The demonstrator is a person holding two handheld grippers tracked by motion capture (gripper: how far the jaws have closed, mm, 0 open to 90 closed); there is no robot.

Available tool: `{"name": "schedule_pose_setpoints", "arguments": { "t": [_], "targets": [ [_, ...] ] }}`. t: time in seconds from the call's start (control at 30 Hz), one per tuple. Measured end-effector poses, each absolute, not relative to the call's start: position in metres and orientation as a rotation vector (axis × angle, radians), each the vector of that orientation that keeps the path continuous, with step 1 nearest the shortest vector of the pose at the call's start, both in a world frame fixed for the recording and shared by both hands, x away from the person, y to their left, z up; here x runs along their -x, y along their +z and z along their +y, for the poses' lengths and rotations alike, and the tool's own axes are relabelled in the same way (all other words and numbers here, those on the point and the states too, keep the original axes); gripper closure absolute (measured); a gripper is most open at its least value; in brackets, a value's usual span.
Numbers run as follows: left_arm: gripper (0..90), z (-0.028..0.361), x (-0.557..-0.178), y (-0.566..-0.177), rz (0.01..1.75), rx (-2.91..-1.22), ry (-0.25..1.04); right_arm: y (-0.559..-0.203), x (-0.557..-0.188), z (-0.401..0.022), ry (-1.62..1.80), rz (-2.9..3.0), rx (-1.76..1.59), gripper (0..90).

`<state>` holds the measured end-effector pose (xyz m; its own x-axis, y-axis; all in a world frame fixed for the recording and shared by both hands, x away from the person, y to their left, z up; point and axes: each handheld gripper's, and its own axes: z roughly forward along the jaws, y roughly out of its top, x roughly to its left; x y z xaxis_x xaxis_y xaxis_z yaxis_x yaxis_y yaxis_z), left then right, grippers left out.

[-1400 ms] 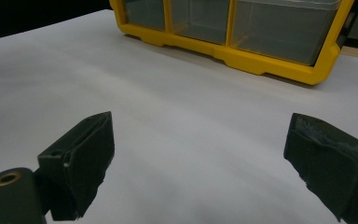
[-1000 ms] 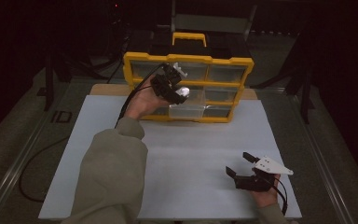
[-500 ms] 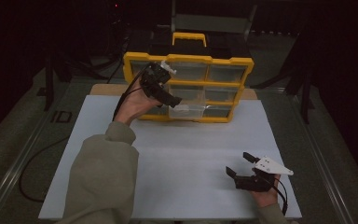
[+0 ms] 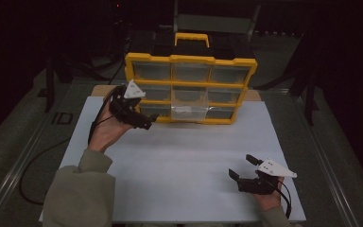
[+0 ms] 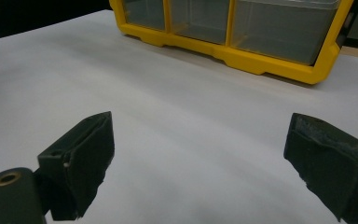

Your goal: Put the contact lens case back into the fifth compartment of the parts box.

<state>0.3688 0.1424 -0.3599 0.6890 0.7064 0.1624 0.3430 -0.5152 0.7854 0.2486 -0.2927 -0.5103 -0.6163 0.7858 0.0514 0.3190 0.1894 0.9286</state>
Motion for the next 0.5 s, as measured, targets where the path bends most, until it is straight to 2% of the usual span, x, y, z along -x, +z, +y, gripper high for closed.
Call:
{"name": "schedule_pose_setpoints", "arguments": {
  "t": [0.27,0.5],
  "targets": [
    [0.0,0.182,-0.321,-0.410,0.874,-2.039,0.661,-0.511,-0.249,-0.290,1.411,2.038,-1.026,8.7],
    [0.0,0.202,-0.294,-0.443,0.913,-1.972,0.697,-0.511,-0.248,-0.290,1.413,2.036,-1.024,8.7]
  ]
}}
